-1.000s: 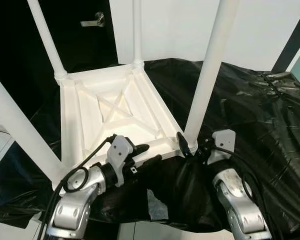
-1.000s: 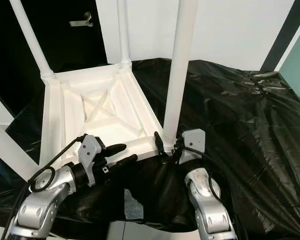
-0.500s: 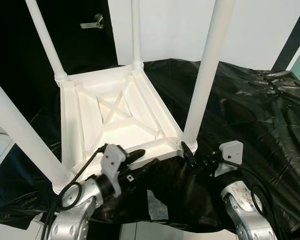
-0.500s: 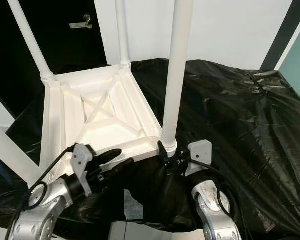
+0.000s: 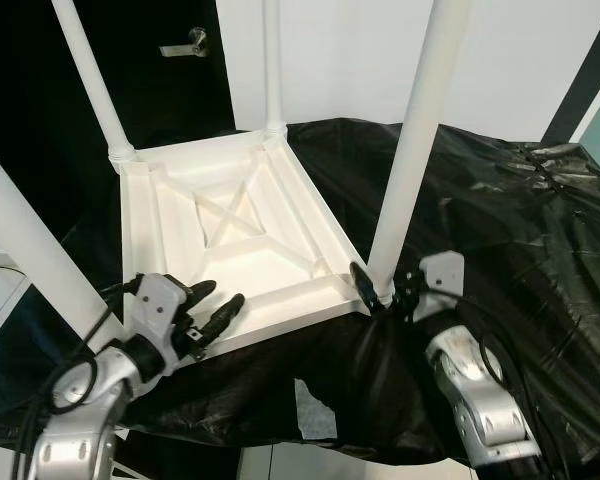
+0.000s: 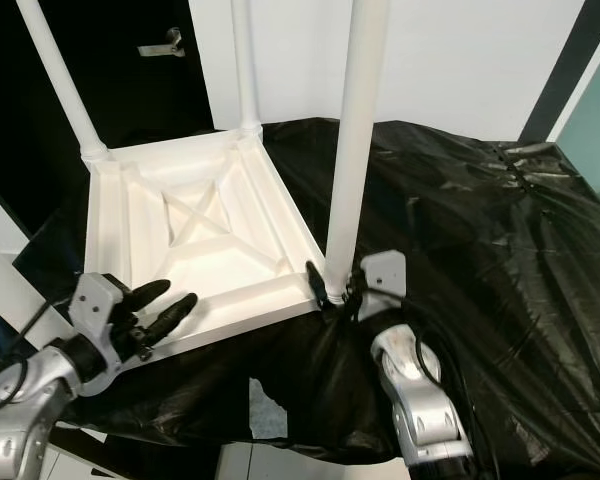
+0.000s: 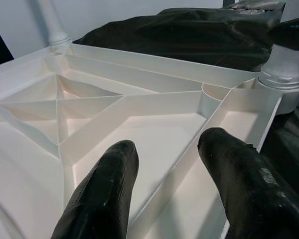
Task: Building children table
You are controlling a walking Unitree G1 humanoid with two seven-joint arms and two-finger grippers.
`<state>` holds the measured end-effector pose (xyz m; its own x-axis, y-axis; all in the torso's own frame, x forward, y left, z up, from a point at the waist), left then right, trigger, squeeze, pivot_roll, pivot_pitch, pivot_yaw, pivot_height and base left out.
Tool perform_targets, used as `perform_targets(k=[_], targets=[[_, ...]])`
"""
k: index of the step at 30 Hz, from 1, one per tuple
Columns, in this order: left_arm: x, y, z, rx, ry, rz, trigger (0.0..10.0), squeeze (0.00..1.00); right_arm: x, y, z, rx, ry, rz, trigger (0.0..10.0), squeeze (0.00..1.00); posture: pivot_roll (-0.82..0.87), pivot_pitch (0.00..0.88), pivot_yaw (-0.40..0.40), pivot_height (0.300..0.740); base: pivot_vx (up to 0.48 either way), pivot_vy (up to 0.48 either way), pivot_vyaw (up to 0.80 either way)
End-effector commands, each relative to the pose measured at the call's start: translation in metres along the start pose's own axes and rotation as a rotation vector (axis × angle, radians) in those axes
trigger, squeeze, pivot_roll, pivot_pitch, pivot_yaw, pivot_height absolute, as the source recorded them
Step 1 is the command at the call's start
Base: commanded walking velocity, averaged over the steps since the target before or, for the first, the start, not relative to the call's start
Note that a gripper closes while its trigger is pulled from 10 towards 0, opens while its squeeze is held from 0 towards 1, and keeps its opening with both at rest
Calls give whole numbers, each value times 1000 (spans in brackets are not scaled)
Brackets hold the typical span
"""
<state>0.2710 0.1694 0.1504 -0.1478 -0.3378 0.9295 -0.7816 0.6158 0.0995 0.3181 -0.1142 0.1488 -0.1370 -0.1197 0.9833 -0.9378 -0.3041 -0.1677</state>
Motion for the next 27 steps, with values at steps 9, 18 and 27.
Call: perform_targets(k=[9,18,27], targets=[[-11,2,-21,-74,-39,-26,10000,0,0,-19,14,-40,11,10,0,0,38,0,-25,740,0,0,0],[-14,-5,-36,-93,-69,-31,10000,0,-1,-17,16,-7,18,-15,10000,0,15,0,-14,740,0,0,0],[-20,-10,-38,-100,-67,-28,10000,0,5,-12,15,-49,15,14,10000,0,-2,0,-8,740,0,0,0]])
Point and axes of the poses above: a point about 5 cm out from each wrist's last joint towards the gripper, its own y axis pointing back from the gripper into the wrist, its own x axis along the axis of the wrist's last joint, z = x × y, the point moved 4 cm from there along -y, pointing out of the wrist towards the gripper, and after that the axes turned 10 degrees about -y, right-handed, at the moved point
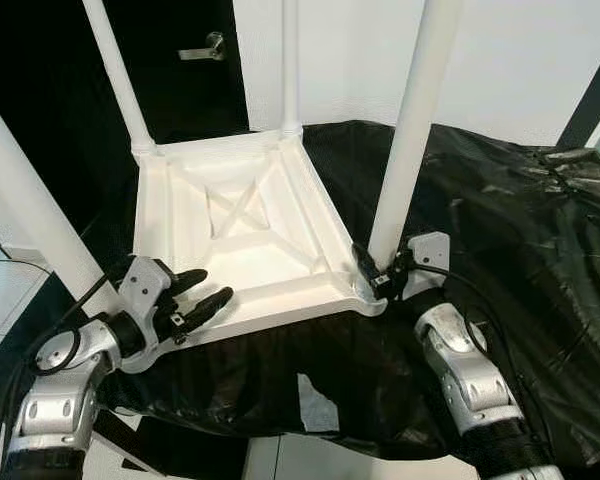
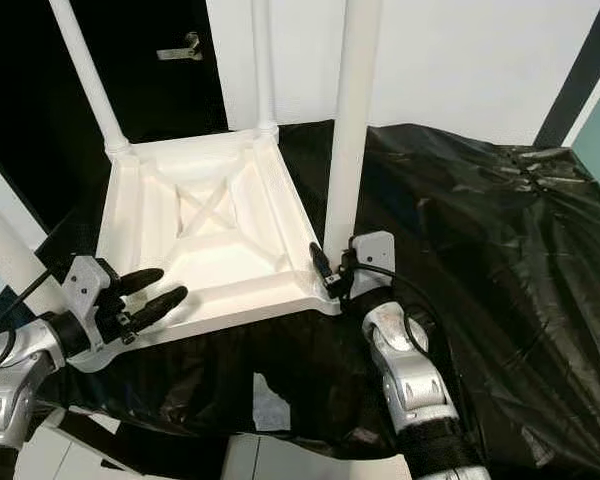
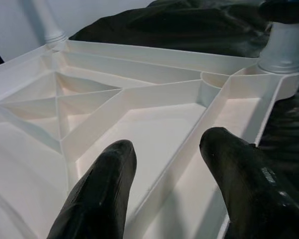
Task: Building children table
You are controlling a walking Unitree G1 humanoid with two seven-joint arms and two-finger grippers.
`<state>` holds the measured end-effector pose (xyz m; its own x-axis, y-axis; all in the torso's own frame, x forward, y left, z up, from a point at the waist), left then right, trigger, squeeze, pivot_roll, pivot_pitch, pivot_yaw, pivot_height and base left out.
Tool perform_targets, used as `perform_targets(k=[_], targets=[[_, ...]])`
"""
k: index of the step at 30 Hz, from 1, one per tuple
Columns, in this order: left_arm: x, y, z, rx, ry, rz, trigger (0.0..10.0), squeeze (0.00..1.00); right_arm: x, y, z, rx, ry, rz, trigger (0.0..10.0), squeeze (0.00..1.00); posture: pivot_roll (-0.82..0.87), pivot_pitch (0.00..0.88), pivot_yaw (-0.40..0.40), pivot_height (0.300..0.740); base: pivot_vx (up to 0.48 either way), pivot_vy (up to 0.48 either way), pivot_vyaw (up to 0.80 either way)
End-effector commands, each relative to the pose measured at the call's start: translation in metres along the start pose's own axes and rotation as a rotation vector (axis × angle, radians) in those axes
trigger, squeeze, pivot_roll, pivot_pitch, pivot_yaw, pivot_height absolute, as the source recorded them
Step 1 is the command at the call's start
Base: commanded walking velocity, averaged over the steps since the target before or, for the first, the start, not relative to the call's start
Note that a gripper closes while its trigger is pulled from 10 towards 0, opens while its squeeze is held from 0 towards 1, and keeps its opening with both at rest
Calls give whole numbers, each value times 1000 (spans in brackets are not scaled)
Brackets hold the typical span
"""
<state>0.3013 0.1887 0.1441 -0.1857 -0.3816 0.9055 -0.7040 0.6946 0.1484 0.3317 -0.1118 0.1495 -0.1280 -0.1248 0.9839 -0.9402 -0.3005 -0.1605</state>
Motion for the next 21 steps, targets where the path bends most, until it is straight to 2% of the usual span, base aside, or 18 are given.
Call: perform_targets(k=[1,6,10,13,16,21], targets=[[-4,2,-9,25,-1,-23,10000,0,8,7,9,-55,23,24,10000,0,-6,0,-9,740,0,0,0],[-2,-7,-16,41,-4,10,10000,0,14,23,-1,-124,71,41,10000,0,-12,0,-16,740,0,0,0],[4,-24,-24,55,-5,53,10000,0,18,33,-9,-189,95,39,10000,0,-22,0,-25,740,0,0,0],[7,-30,-26,49,-2,72,10000,0,21,36,-16,-174,104,46,10000,0,-28,0,-24,740,0,0,0],[13,-38,-27,46,-13,108,10000,0,22,39,-10,-211,110,38,10000,0,-38,0,-14,740,0,0,0],[15,-43,-29,41,-5,124,10000,0,24,40,-14,-206,117,42,10000,0,-41,0,-6,740,0,0,0]])
Point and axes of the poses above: a point about 5 cm out from each wrist's last joint towards the gripper, its own y axis pointing back from the gripper into the wrist, its own x axis along the axis of the wrist's last joint, z = x × y, the point moved 4 cm from there along -y, pointing out of the wrist towards the gripper, and after that the axes turned 10 degrees about -y, right-handed, at the moved point
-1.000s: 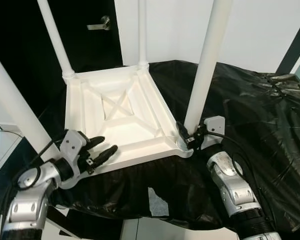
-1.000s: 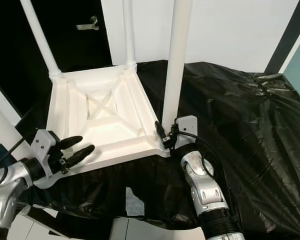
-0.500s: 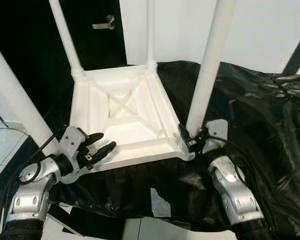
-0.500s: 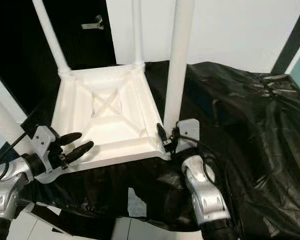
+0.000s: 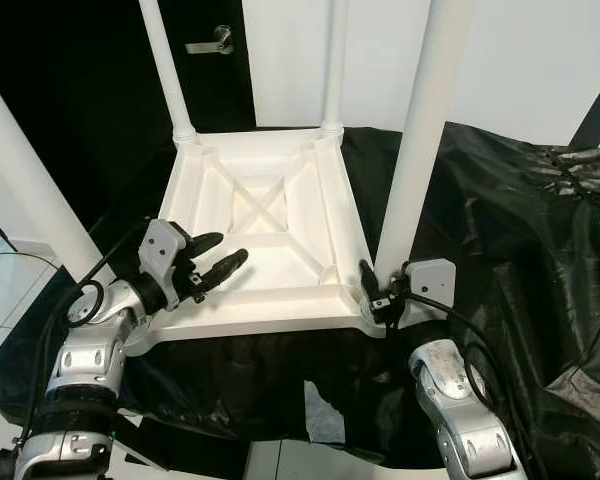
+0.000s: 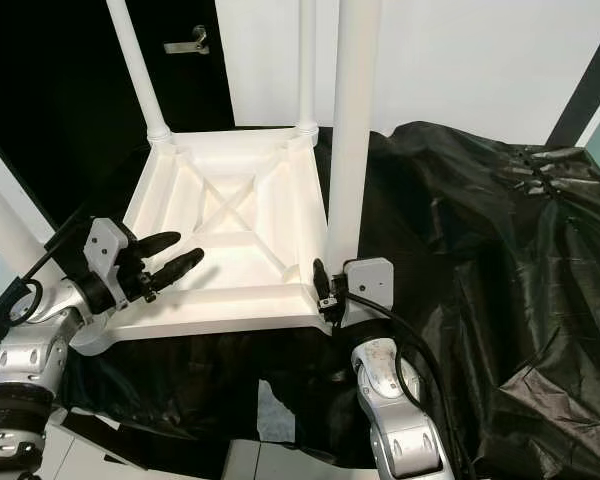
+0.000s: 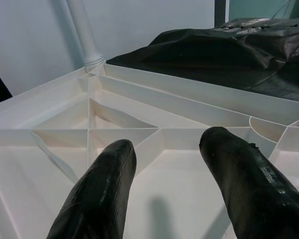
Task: Building children table
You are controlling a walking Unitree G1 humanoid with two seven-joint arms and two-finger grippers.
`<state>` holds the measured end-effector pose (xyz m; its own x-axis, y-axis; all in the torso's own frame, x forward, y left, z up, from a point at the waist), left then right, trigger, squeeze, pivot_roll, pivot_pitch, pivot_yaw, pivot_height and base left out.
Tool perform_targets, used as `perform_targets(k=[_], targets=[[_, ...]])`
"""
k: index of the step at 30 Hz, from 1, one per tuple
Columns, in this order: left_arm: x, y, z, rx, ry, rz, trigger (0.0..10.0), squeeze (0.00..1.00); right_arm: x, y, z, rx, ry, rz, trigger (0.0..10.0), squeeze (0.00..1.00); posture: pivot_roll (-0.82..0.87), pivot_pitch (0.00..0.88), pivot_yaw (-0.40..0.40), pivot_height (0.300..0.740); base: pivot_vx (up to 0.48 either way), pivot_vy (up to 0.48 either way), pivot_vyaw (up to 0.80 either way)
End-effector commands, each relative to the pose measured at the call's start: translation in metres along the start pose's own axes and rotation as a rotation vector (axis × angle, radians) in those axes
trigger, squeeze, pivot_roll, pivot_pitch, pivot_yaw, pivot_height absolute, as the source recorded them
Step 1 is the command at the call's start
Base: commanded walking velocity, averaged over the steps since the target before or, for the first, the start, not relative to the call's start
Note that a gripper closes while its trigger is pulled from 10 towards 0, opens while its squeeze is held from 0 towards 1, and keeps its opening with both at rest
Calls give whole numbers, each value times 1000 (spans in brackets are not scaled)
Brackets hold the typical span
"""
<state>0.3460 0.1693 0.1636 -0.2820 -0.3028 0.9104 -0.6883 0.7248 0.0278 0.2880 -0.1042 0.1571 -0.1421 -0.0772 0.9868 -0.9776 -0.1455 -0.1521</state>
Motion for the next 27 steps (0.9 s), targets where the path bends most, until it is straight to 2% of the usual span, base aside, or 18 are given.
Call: perform_targets(k=[1,3,4,5,6,7,11,12,13,16,20,23,25,26,27], targets=[[0,-2,-3,23,4,6,10000,0,12,0,10,-53,61,46,10000,0,-40,0,-5,740,0,0,0],[0,-2,-3,23,7,12,10000,0,13,0,11,-56,61,51,10000,0,-40,0,-5,740,0,0,0],[2,-1,-2,22,8,20,10000,0,14,0,12,-52,55,60,10000,200,-40,0,-5,740,0,0,0],[3,-1,-1,22,12,27,10000,0,16,0,12,-46,50,68,10000,941,-35,0,-2,740,0,0,0],[3,-1,-1,21,14,31,10000,0,17,0,11,-39,48,73,10000,941,-35,0,-2,740,0,0,0],[4,-1,1,18,18,37,10000,0,20,-1,10,-14,44,85,10000,1000,-32,0,-3,740,0,0,0],[4,-1,2,16,20,42,10000,0,22,-1,9,3,42,91,10000,1000,-32,0,-3,740,0,0,0],[6,-2,7,15,28,54,10000,0,25,-2,10,27,32,103,10000,333,-28,0,-5,740,0,0,0],[7,-3,13,15,43,67,10000,0,28,-3,11,52,27,113,10000,0,-24,0,-9,740,0,0,0],[8,-4,17,16,53,75,10000,0,29,-3,11,66,24,118,10000,0,-24,0,-9,740,0,0,0],[21,-2,34,56,100,123,10000,0,34,-2,11,105,6,137,10000,0,-1,0,-23,740,0,0,0],[26,0,40,68,127,136,10000,0,35,0,11,112,8,146,10000,0,4,0,-26,740,0,0,0],[33,3,49,79,140,156,10000,0,35,2,11,116,5,153,10000,0,10,0,-28,740,0,0,0],[40,7,62,110,161,176,10000,0,33,6,15,104,2,156,10000,0,14,0,-30,740,0,0,0],[42,10,67,118,173,179,10000,0,32,8,17,97,3,153,10000,0,24,0,-34,740,0,0,0]])
Point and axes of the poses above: a point about 5 cm out from each wrist's last joint towards the gripper, its own y axis pointing back from the gripper into the wrist, its own x axis along the axis of the wrist's last joint, z = x × y, the point moved 4 cm from there along -y, pointing out of the wrist towards the gripper, and after that the axes turned 10 degrees about -y, right-handed, at the moved point
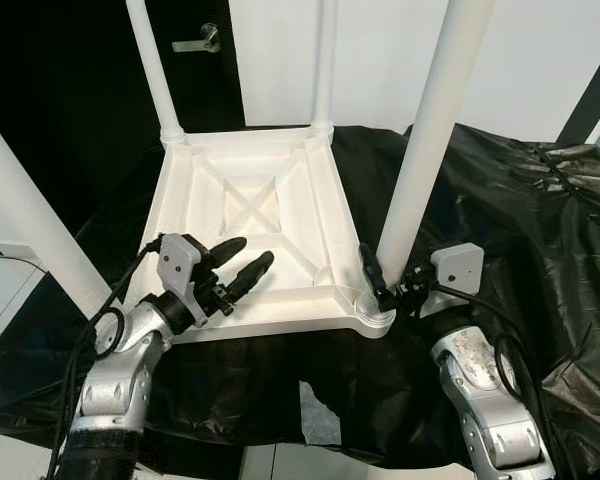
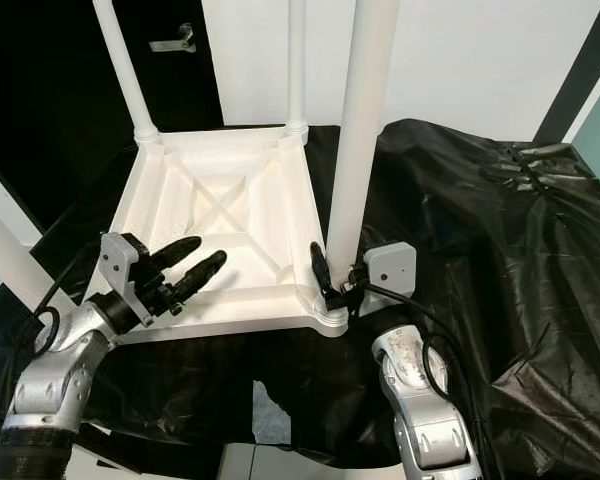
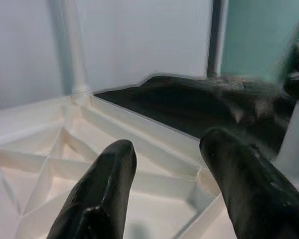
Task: Building children table
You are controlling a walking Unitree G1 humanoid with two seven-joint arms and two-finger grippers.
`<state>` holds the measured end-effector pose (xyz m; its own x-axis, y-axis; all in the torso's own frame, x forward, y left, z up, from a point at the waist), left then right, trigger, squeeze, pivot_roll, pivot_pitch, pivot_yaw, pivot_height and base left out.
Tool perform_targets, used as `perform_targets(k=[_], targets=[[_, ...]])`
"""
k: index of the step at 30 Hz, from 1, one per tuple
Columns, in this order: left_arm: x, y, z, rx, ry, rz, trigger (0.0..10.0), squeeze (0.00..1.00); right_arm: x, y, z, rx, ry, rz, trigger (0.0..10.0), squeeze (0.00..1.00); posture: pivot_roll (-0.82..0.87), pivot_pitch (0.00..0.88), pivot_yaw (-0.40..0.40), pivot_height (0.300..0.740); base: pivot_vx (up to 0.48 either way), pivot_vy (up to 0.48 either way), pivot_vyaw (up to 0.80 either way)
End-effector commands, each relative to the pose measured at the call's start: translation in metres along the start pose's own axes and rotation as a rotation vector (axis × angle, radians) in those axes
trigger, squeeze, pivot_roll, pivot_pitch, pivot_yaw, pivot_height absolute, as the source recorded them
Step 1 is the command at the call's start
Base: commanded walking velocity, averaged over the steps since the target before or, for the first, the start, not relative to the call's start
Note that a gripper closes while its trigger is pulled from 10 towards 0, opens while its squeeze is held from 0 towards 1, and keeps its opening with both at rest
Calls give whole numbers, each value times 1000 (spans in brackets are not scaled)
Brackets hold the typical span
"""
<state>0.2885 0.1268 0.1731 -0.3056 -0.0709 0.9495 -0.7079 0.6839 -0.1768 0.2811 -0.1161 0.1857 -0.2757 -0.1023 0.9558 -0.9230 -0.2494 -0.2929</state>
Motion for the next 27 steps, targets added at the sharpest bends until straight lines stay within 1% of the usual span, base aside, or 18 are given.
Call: perform_targets(k=[1,3,6,7,8,10,11,12,13,15,16,17,20,22,24,26,27], targets=[[3,1,7,9,17,0,10000,0,2,5,7,-22,2,14,10000,0,24,0,-34,740,0,0,0],[5,6,15,15,36,8,10000,0,-3,10,11,-34,9,-2,10000,0,25,0,-35,740,0,0,0],[5,9,16,41,53,-1,10000,0,-6,13,15,-50,15,-14,10000,0,33,0,-38,740,0,0,0],[4,13,18,73,80,-12,10000,0,-10,15,19,-62,25,-27,10000,0,38,0,-38,740,0,0,0],[4,13,18,73,80,-12,10000,0,-10,15,19,-62,25,-27,10000,0,38,0,-38,740,0,0,0],[6,24,20,127,109,-29,10000,0,-16,17,25,-78,40,-40,10000,0,52,0,-42,740,0,0,0],[6,24,20,127,109,-29,10000,0,-16,17,25,-78,40,-40,10000,0,52,0,-42,740,0,0,0],[6,29,20,135,108,-38,10000,0,-18,16,27,-81,45,-43,10000,0,59,0,-45,740,0,0,0],[6,29,20,135,108,-38,10000,0,-18,16,27,-81,45,-43,10000,0,59,0,-45,740,0,0,0],[8,41,15,142,91,-57,10000,0,-19,13,30,-82,46,-43,10000,0,65,0,-48,740,0,0,0],[9,50,8,153,71,-69,10000,0,-19,12,31,-79,42,-43,10000,0,71,0,-52,740,0,0,0],[9,50,8,153,71,-69,10000,0,-19,12,31,-79,42,-43,10000,0,71,0,-52,740,0,0,0],[12,72,-10,168,50,-102,10000,0,-21,9,34,-77,49,-44,10000,0,79,0,-59,740,0,0,0],[14,80,-15,171,47,-122,10000,0,-21,9,35,-78,53,-42,10000,0,84,0,-60,740,0,0,0],[14,83,-14,165,39,-141,10000,0,-21,8,36,-76,53,-40,10000,0,85,0,-61,740,0,0,0],[12,92,-4,87,51,-201,10000,0,-22,6,32,-53,44,-39,10000,0,88,0,-61,740,0,0,0],[11,98,3,29,42,-244,10000,0,-23,4,29,-34,40,-39,10000,0,92,0,-63,740,0,0,0]])
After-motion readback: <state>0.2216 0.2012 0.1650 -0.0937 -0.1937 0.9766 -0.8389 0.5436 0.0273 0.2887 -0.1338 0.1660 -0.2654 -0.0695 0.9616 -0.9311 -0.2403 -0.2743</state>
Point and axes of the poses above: a point about 5 cm out from each wrist's last joint towards the gripper, its own y axis pointing back from the gripper into the wrist, its own x axis along the axis of the wrist's last joint, z = x × y, the point moved 4 cm from there along -y, pointing out of the wrist towards the gripper, and after that the axes turned 10 degrees about -y, right-handed, at the moved point
